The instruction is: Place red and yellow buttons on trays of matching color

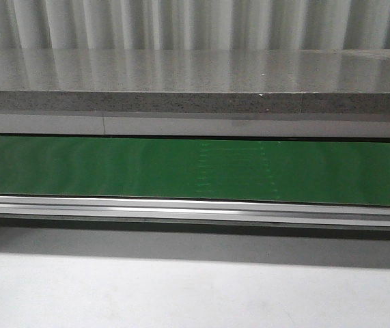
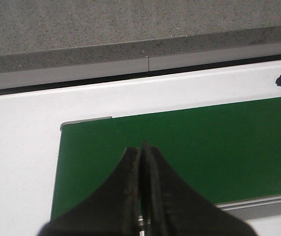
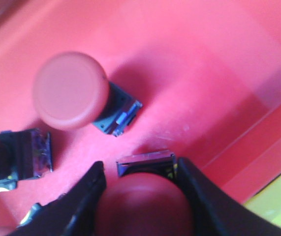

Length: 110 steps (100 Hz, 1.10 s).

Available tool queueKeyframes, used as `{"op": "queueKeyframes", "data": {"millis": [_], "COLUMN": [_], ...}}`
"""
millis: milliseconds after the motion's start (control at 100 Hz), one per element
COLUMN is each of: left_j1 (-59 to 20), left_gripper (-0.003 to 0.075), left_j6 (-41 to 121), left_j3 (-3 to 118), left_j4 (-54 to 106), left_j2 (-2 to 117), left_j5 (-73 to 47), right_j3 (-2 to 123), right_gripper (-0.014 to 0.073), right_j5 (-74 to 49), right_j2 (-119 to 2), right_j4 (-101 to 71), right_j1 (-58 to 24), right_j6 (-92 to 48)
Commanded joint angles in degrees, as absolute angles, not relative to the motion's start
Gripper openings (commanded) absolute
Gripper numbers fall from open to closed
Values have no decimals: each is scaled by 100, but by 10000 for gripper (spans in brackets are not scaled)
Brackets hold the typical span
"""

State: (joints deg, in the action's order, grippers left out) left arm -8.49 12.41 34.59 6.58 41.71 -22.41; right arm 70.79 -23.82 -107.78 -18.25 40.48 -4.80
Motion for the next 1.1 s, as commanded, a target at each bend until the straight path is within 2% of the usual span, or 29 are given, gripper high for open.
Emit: {"op": "queueKeyframes", "data": {"millis": [0, 130, 200, 240, 520, 570, 640, 710, 840, 900, 920, 1090], "left_j1": [-897, -897, -897, -897, -897, -897, -897, -897, -897, -897, -897, -897], "left_gripper": [-20, -20, -20, -20, -20, -20, -20, -20, -20, -20, -20, -20], "left_j6": [1237, 1237, 1237, 1237, 1237, 1237, 1237, 1237, 1237, 1237, 1237, 1237], "left_j3": [3604, 3604, 3604, 3604, 3604, 3604, 3604, 3604, 3604, 3604, 3604, 3604], "left_j4": [744, 744, 744, 744, 744, 744, 744, 744, 744, 744, 744, 744], "left_j2": [4167, 4167, 4167, 4167, 4167, 4167, 4167, 4167, 4167, 4167, 4167, 4167], "left_j5": [-1805, -1805, -1805, -1805, -1805, -1805, -1805, -1805, -1805, -1805, -1805, -1805], "right_j3": [7263, 7263, 7263, 7263, 7263, 7263, 7250, 7226, 7001, 6840, 6803, 6364], "right_gripper": [122, 442, 574, 619, 633, 616, 538, 393, 44, -52, -71, -65], "right_j5": [-2092, -2063, -2063, -2080, -2315, -2381, -2482, -2588, -2657, -2646, -2646, -2681], "right_j2": [-10500, -10500, -10500, -10487, -10049, -9880, -9623, -9346, -8719, -8455, -8390, -7654], "right_j4": [-1924, -1924, -1924, -1924, -1918, -1903, -1897, -1896, -1891, -1891, -1891, -1891], "right_j1": [4086, 4086, 4086, 4086, 4061, 4043, 4025, 4018, 3900, 3749, 3709, 3074], "right_j6": [-481, -481, -481, -481, -481, -481, -481, -481, -486, -486, -492, -502]}}
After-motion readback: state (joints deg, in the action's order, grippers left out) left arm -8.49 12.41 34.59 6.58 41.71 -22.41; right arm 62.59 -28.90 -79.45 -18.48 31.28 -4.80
